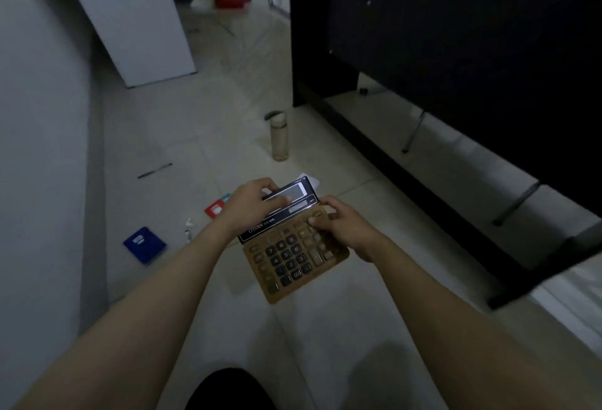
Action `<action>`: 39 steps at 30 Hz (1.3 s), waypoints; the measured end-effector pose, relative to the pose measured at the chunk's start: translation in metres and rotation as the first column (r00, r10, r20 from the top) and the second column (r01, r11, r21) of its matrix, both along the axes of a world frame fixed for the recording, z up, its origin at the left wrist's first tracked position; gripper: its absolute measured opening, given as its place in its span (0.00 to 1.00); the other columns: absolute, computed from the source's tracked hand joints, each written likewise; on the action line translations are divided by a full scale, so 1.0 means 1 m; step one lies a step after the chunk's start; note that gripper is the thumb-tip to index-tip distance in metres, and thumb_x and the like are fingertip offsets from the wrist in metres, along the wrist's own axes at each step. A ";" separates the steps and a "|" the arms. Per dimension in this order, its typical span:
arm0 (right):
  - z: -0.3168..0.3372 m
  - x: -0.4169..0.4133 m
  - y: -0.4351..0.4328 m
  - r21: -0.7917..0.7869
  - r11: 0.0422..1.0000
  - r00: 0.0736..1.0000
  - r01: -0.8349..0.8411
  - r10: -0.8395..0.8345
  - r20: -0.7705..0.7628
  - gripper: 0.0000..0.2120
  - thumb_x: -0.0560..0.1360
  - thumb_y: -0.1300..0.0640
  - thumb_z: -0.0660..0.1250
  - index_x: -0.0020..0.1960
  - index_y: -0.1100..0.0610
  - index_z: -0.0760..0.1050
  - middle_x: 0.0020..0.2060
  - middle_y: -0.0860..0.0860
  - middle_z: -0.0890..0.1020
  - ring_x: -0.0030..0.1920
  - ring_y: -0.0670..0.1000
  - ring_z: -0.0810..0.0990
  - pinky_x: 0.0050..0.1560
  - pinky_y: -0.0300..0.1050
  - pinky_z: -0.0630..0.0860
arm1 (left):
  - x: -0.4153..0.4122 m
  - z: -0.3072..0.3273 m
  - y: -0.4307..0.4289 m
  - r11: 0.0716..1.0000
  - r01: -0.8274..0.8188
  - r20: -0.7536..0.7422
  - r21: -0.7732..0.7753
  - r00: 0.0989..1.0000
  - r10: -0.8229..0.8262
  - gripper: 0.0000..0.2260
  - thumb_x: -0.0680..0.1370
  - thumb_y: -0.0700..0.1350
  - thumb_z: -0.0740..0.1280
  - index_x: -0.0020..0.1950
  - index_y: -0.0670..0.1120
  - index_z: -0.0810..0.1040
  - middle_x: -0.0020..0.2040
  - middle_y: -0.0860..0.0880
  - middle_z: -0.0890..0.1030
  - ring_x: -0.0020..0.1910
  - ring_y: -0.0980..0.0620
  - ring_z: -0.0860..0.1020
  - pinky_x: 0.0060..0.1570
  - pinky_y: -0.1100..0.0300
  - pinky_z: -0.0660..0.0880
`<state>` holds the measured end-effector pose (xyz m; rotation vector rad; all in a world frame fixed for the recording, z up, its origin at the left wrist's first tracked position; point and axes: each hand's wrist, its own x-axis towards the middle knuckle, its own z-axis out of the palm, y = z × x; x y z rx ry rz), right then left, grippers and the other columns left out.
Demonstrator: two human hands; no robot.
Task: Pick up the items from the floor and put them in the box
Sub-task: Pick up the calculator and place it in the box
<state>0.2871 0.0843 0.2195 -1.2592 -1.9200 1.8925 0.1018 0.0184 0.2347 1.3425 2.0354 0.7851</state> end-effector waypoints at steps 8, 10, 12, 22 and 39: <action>0.033 0.140 -0.021 0.279 0.887 0.918 0.368 -0.395 0.046 0.13 0.77 0.45 0.61 0.55 0.52 0.74 0.51 0.54 0.79 0.51 0.53 0.78 0.52 0.49 0.75 | 0.141 0.031 0.020 0.969 0.208 0.076 0.134 0.973 -0.220 0.10 0.78 0.51 0.63 0.52 0.46 0.75 0.41 0.51 0.78 0.39 0.53 0.77 0.35 0.60 0.72; 0.034 0.184 -0.028 0.326 0.831 0.866 0.450 -0.496 0.070 0.11 0.76 0.44 0.62 0.49 0.51 0.76 0.46 0.52 0.79 0.48 0.53 0.79 0.51 0.48 0.74 | 0.179 0.027 0.031 0.946 0.290 0.057 0.147 0.952 -0.301 0.12 0.79 0.53 0.60 0.55 0.46 0.76 0.46 0.50 0.78 0.45 0.51 0.77 0.39 0.60 0.73; 0.035 0.228 -0.035 0.357 0.770 0.798 0.529 -0.594 0.100 0.10 0.75 0.43 0.63 0.44 0.49 0.75 0.41 0.50 0.79 0.44 0.51 0.79 0.48 0.47 0.75 | 0.216 0.023 0.043 0.921 0.349 0.054 0.174 0.930 -0.362 0.13 0.79 0.53 0.59 0.56 0.46 0.76 0.50 0.47 0.80 0.51 0.48 0.78 0.48 0.55 0.75; 0.012 0.398 -0.073 0.404 0.367 0.322 0.838 -0.930 0.175 0.12 0.76 0.40 0.59 0.49 0.48 0.73 0.43 0.52 0.79 0.48 0.56 0.80 0.54 0.59 0.77 | 0.395 -0.007 0.073 0.743 0.660 -0.155 0.113 0.750 -0.643 0.11 0.78 0.50 0.62 0.52 0.46 0.79 0.51 0.46 0.82 0.50 0.45 0.79 0.48 0.54 0.76; -0.106 0.526 0.057 0.364 -0.120 -0.142 0.924 -0.989 0.034 0.13 0.81 0.46 0.50 0.55 0.53 0.66 0.44 0.53 0.79 0.45 0.55 0.80 0.48 0.54 0.78 | 0.515 -0.161 0.147 0.479 0.864 -0.511 -0.155 0.345 -0.787 0.26 0.79 0.58 0.53 0.71 0.44 0.68 0.71 0.45 0.69 0.72 0.47 0.65 0.67 0.54 0.63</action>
